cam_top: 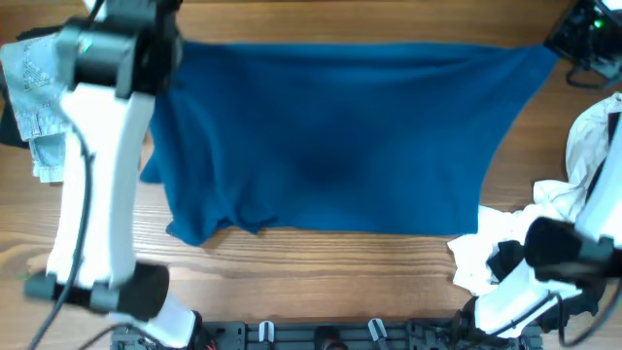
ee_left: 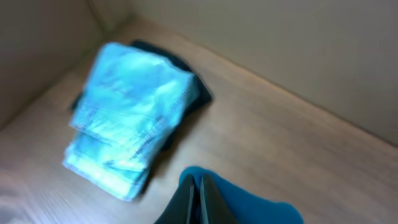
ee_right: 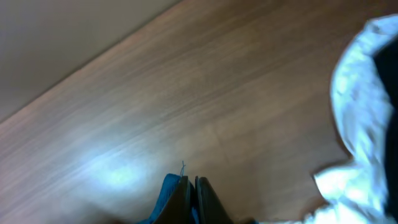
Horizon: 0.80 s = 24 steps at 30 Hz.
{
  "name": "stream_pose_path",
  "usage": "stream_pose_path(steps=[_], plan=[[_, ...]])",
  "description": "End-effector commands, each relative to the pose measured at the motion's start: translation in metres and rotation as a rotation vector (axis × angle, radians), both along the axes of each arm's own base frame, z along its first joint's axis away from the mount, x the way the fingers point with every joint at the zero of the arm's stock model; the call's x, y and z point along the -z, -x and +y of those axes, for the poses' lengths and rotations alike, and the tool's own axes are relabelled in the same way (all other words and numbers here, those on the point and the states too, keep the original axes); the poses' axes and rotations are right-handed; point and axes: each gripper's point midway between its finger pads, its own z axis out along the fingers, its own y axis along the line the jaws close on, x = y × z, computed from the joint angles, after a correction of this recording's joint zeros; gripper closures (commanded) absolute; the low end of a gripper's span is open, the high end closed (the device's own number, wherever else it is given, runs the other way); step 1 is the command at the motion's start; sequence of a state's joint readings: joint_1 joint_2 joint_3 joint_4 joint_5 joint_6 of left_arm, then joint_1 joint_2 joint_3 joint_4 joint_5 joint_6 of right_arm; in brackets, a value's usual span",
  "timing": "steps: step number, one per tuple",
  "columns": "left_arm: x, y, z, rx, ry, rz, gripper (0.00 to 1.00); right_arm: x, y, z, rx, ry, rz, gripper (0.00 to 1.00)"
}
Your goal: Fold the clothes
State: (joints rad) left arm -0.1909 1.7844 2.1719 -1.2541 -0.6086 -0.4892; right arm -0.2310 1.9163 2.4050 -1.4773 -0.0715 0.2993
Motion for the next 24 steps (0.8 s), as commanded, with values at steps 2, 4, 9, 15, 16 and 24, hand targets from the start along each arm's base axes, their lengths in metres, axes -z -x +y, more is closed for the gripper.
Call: stream_pose_path(steps=[2, 4, 9, 15, 16, 24], plan=[[0.028, -0.056, 0.002, 0.105, -0.027, 0.018, 0.96, 0.023, -0.043, -0.007, -0.092, 0.026, -0.031, 0.96], [0.040, -0.078, 0.004, 0.139, -0.026, 0.008, 0.96, 0.034, -0.060, -0.010, -0.126, 0.040, -0.045, 0.96], [0.085, -0.119, 0.015, 0.168, 0.062, 0.015, 0.96, 0.074, -0.094, -0.011, -0.186, 0.025, -0.032, 0.96], [0.169, -0.143, 0.015, 0.198, 0.162, 0.138, 0.96, 0.138, -0.120, -0.014, -0.222, 0.006, 0.040, 0.96], [0.182, -0.147, 0.014, 0.197, 0.163, 0.155, 0.96, 0.148, -0.126, -0.013, -0.239, 0.013, 0.045, 0.96], [0.168, -0.186, 0.010, 0.218, 0.152, -0.018, 0.96, 0.131, -0.181, 0.004, -0.335, 0.156, -0.153, 0.96]])
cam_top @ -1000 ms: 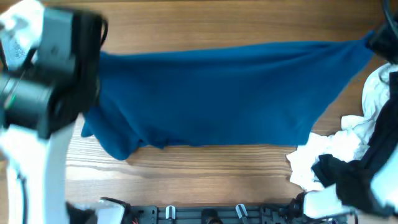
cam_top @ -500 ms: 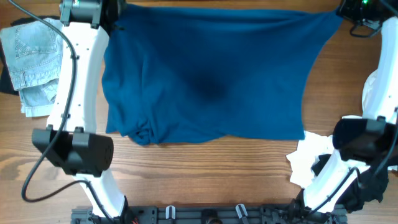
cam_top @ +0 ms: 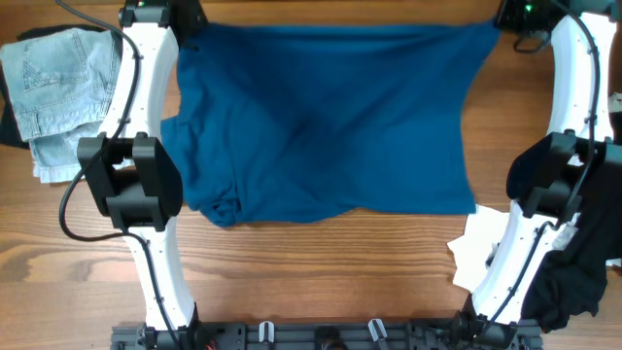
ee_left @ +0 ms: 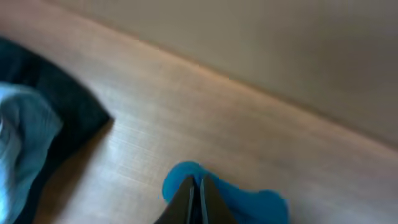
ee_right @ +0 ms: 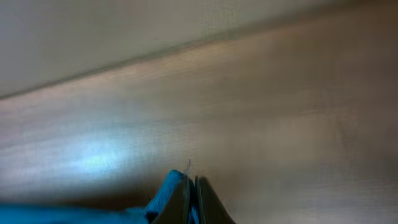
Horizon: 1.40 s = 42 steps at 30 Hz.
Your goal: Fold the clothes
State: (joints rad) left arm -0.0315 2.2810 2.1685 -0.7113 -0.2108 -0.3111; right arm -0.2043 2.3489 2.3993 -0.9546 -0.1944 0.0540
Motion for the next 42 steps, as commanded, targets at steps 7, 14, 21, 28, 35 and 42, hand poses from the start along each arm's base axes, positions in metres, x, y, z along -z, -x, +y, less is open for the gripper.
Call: stream_pose_path(steps=[7, 14, 21, 28, 35, 42], plan=[[-0.047, -0.032, 0.000, 0.001, -0.016, -0.218, 0.96, -0.034, -0.044, 0.057, -0.122, 0.148, -0.204, 0.96], [-0.053, -0.035, -0.006, 0.011, -0.017, -0.243, 0.96, -0.018, -0.038, 0.083, -0.169, 0.144, -0.147, 0.95], [-0.007, 0.003, -0.011, 0.003, -0.005, -0.001, 0.96, 0.016, 0.003, 0.069, -0.061, 0.043, 0.078, 0.96], [0.018, 0.042, -0.009, -0.063, 0.036, 0.177, 0.96, 0.042, 0.051, 0.071, -0.049, 0.012, 0.305, 0.96], [0.015, 0.051, -0.012, -0.090, 0.067, 0.192, 0.96, 0.044, 0.056, 0.072, -0.053, 0.007, 0.327, 0.96], [0.015, 0.071, -0.030, -0.035, 0.141, 0.270, 0.96, 0.044, 0.058, 0.073, -0.053, 0.007, 0.334, 0.96]])
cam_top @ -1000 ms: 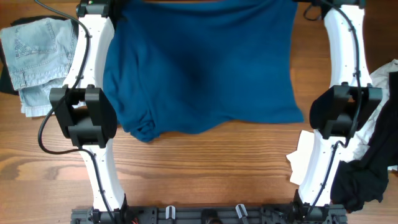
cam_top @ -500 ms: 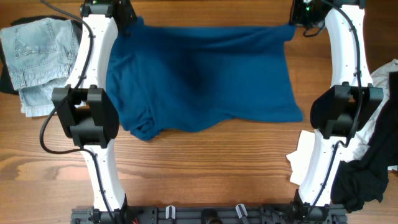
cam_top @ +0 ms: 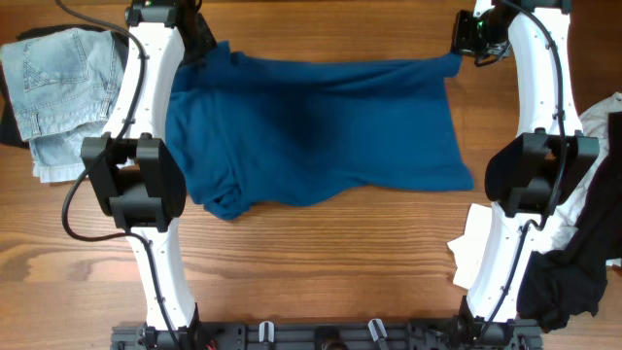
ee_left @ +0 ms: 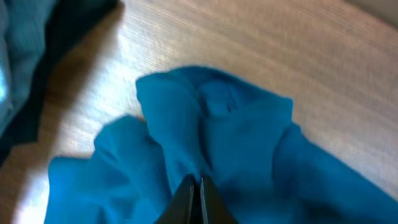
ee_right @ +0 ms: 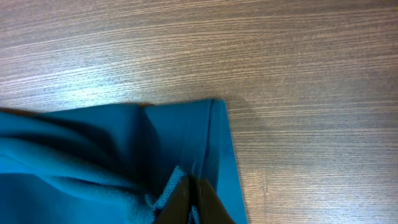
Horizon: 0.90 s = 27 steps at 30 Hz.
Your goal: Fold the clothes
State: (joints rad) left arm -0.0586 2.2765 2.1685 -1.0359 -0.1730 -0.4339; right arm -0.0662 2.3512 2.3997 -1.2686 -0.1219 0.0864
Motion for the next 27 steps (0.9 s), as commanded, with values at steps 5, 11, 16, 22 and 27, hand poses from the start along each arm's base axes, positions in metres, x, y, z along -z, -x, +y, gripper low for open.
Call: stream_pose_path(steps=[5, 11, 16, 22, 27], plan=[[-0.020, 0.033, -0.012, -0.009, 0.060, 0.074, 0.96, 0.007, 0.007, -0.001, -0.005, 0.009, 0.042, 0.96], [-0.012, 0.063, -0.016, -0.055, 0.103, 0.195, 0.96, 0.011, 0.021, 0.000, -0.005, 0.005, 0.104, 0.96], [-0.007, 0.085, -0.017, -0.060, 0.107, 0.287, 0.96, 0.016, 0.045, 0.002, 0.006, -0.005, 0.202, 0.96], [-0.006, 0.100, -0.019, -0.063, 0.118, 0.347, 0.96, 0.018, 0.070, 0.005, 0.023, -0.024, 0.310, 0.96], [-0.006, 0.101, -0.021, -0.060, 0.131, 0.351, 0.96, 0.019, 0.080, 0.007, 0.022, -0.030, 0.350, 0.95]])
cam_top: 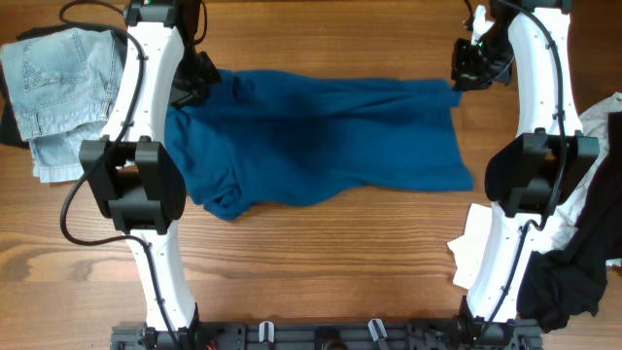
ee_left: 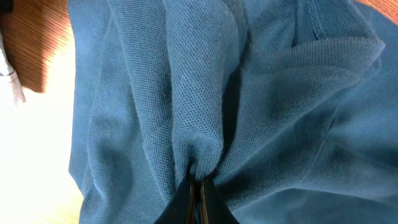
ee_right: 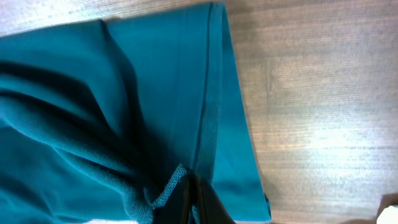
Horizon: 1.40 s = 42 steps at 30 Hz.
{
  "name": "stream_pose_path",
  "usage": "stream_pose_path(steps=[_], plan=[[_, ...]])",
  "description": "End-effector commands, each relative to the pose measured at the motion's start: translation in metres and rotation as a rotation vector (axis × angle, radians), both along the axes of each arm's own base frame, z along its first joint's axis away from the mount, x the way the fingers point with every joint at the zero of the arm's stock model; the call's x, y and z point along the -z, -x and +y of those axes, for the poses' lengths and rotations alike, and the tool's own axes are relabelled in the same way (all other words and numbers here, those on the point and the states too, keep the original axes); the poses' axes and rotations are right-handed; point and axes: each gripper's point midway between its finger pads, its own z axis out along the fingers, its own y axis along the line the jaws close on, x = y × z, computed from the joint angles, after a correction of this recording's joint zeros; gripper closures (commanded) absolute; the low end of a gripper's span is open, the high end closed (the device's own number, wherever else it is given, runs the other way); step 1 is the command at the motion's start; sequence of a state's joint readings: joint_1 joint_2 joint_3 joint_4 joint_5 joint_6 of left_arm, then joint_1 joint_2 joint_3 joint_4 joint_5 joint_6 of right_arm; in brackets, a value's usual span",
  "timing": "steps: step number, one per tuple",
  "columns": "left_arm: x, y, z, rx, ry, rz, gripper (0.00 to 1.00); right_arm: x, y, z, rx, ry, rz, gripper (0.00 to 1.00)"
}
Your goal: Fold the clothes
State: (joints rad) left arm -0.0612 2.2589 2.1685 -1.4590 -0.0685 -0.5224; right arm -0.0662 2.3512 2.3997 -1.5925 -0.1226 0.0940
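Observation:
A blue polo shirt (cam_top: 321,136) lies spread across the wooden table (cam_top: 321,262), its far edge lifted and doubled toward the middle. My left gripper (cam_top: 194,83) is shut on the shirt's far left corner; the left wrist view shows bunched blue fabric (ee_left: 199,112) pinched at the left gripper (ee_left: 199,182). My right gripper (cam_top: 465,73) is shut on the far right corner; in the right wrist view the right gripper (ee_right: 189,183) holds the hemmed edge (ee_right: 214,93) over the wood.
Folded light-blue jeans (cam_top: 53,83) on a dark garment sit at the far left. White cloth (cam_top: 598,146) and a black garment (cam_top: 573,272) lie at the right edge. The arms' base rail (cam_top: 321,335) runs along the front.
Both grippers, still shut on the shirt's far corners, have moved toward the front of the table. The shirt's far edge now lies over its middle, and the visible shirt is shorter.
Both grippers held the shirt's far corners stretched wide and high. Then the corners were at the table's far edge with the shirt hanging toward the front. Then the shirt lay flatter and narrower on the table. Now its far edge is carried forward over the body.

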Motion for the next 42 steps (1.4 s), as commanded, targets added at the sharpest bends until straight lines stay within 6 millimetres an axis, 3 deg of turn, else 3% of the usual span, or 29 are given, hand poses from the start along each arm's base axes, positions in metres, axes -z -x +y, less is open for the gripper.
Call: stream_pose_path(steps=[1, 2, 4, 7, 8, 11, 17, 18, 20, 23, 26, 28, 29, 31, 32, 34, 35, 38, 39, 40, 42], plan=[[-0.022, 0.001, -0.008, -0.009, 0.031, -0.049, 0.96, 0.006, 0.004, 0.003, 0.016, -0.012, 0.032, 0.95], [-0.022, 0.001, -0.008, -0.009, 0.031, -0.048, 0.96, 0.007, 0.004, 0.004, 0.015, -0.015, 0.036, 0.93], [-0.022, 0.001, -0.008, -0.009, 0.031, -0.047, 0.96, 0.012, 0.006, 0.004, 0.014, -0.016, 0.051, 0.78], [-0.022, 0.001, -0.008, -0.009, 0.031, -0.048, 0.96, 0.021, 0.012, 0.005, 0.015, -0.018, 0.080, 0.64], [-0.022, 0.000, -0.008, -0.009, 0.031, -0.049, 0.96, 0.022, 0.012, 0.005, 0.016, -0.019, 0.084, 0.64], [-0.022, -0.001, -0.008, -0.009, 0.031, -0.056, 0.96, 0.026, 0.015, 0.005, 0.045, -0.022, 0.101, 0.96], [-0.022, 0.001, -0.013, -0.005, 0.053, -0.045, 0.96, 0.026, 0.001, 0.013, 0.036, -0.069, 0.043, 0.96], [-0.022, 0.002, -0.018, -0.001, 0.072, -0.041, 0.96, 0.025, -0.002, 0.014, 0.035, -0.078, 0.033, 0.95], [-0.022, 0.007, -0.026, 0.002, 0.116, -0.020, 0.93, 0.025, -0.006, 0.015, 0.034, -0.083, 0.014, 0.80], [-0.023, 0.031, -0.040, -0.004, 0.201, 0.080, 0.87, 0.025, -0.012, 0.016, 0.033, -0.090, -0.011, 0.79], [-0.026, 0.056, -0.038, 0.014, 0.199, 0.183, 0.66, 0.024, -0.014, 0.016, 0.032, -0.089, -0.018, 0.67], [-0.026, 0.056, -0.040, 0.064, 0.210, 0.181, 0.76, 0.024, -0.015, 0.016, 0.032, -0.089, -0.020, 0.62], [-0.025, 0.053, -0.040, 0.057, 0.209, 0.169, 0.92, 0.024, -0.015, 0.016, 0.031, -0.089, -0.022, 0.62], [-0.023, 0.038, -0.039, 0.050, 0.205, 0.106, 0.96, 0.024, -0.016, 0.016, 0.031, -0.089, -0.026, 0.61], [-0.023, 0.020, -0.040, 0.055, 0.211, 0.032, 0.96, 0.024, -0.016, 0.016, 0.031, -0.089, -0.026, 0.61], [-0.023, -0.011, -0.038, 0.062, 0.206, -0.089, 0.92, 0.024, -0.015, 0.016, 0.030, -0.090, -0.020, 0.61], [-0.022, -0.021, -0.038, 0.065, 0.205, -0.127, 0.79, 0.024, -0.013, 0.017, 0.028, -0.094, -0.014, 0.56], [-0.009, -0.039, -0.033, 0.056, 0.202, -0.162, 0.80, 0.022, -0.007, 0.028, -0.013, -0.145, 0.002, 0.56], [-0.004, -0.040, -0.030, 0.050, 0.202, -0.154, 0.81, 0.022, -0.006, 0.030, -0.018, -0.155, 0.005, 0.52], [0.004, -0.041, -0.026, 0.041, 0.201, -0.139, 0.79, 0.022, -0.006, 0.032, -0.026, -0.163, 0.006, 0.30], [0.019, -0.040, -0.015, 0.015, 0.199, -0.104, 0.76, 0.021, -0.004, 0.034, -0.034, -0.167, 0.012, 0.27]])
